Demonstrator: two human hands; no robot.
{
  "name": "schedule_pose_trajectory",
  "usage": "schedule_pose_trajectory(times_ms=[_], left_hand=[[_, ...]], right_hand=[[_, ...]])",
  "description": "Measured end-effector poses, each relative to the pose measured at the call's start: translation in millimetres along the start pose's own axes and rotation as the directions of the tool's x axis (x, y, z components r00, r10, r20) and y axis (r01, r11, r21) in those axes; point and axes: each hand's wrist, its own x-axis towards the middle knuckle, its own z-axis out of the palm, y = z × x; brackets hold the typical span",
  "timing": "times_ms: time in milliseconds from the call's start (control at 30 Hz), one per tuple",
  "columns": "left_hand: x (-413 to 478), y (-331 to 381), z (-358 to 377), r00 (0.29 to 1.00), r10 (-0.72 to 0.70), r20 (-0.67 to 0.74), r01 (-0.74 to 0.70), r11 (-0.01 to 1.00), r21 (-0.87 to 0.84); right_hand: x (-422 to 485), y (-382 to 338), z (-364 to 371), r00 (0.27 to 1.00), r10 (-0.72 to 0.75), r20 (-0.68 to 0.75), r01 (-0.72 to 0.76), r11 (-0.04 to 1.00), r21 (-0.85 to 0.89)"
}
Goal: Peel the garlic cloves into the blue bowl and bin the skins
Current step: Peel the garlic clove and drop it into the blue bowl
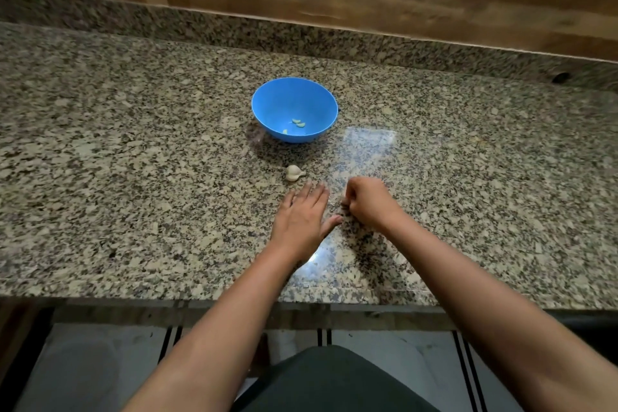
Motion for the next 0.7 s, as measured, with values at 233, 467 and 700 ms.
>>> schedule_pose_trajectory(times_ms=[233, 467, 700], left_hand=[[1.9, -1.0, 1.1, 1.0, 0.003, -0.021, -0.003, 1.0, -0.009], [1.2, -1.1, 4.1, 0.997, 0.019, -0.074, -0.025, 0.997, -0.073], [8.3, 11.8, -26.2, 0.949, -0.289, -0.125, 0.049, 0.529, -0.847]], right_hand=[[17.8, -10.5, -8.5, 0.974, -0.184, 0.134, 0.218, 0.921, -0.322], [-1.1, 19.5, 15.5, 0.98, -0.164, -0.113, 0.164, 0.986, -0.01], [-23.6, 12.9, 24.6, 0.947, 0.305, 0.101, -0.176, 0.228, 0.958]])
